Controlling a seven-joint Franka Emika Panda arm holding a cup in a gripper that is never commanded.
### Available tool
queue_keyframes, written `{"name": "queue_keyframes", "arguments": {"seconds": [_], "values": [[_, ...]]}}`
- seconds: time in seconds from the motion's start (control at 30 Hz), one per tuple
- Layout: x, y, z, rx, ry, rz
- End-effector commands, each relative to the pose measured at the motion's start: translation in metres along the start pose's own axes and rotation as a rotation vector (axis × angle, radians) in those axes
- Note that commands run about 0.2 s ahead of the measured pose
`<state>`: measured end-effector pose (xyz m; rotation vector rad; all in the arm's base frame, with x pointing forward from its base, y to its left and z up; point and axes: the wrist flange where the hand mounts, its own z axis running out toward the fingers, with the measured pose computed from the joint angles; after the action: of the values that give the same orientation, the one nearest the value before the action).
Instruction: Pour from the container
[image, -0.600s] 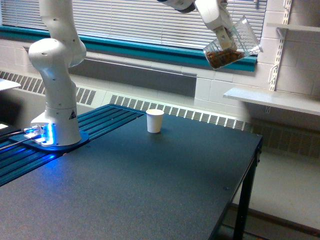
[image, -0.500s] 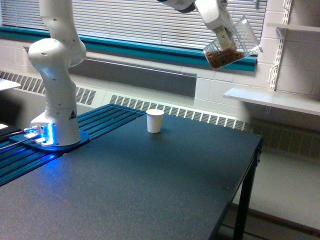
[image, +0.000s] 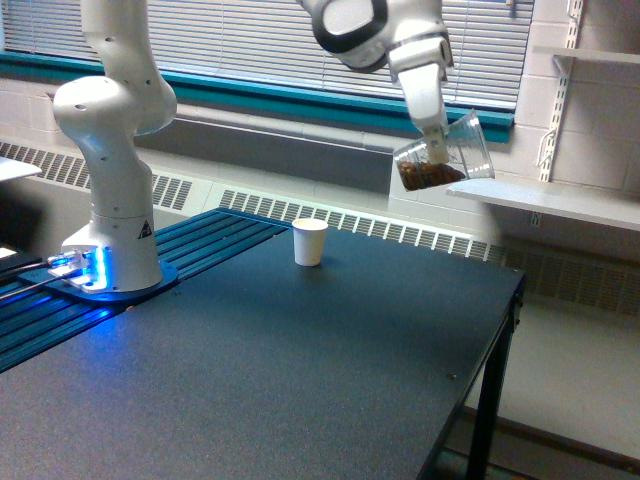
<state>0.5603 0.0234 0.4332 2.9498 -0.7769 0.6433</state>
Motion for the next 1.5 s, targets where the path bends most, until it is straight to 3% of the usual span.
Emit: {"name": "queue_keyframes", "arguments": {"seconds": [0.03,0.67,1.5], "values": [[-0.037,-0.046,-0.017,0.026,0.013,-0.077],[-0.141,-0.087,-0.022,0.0,0.01,-0.191],[-0.291,-0.091,-0.043,-0.046,-0.002,-0.39]]}}
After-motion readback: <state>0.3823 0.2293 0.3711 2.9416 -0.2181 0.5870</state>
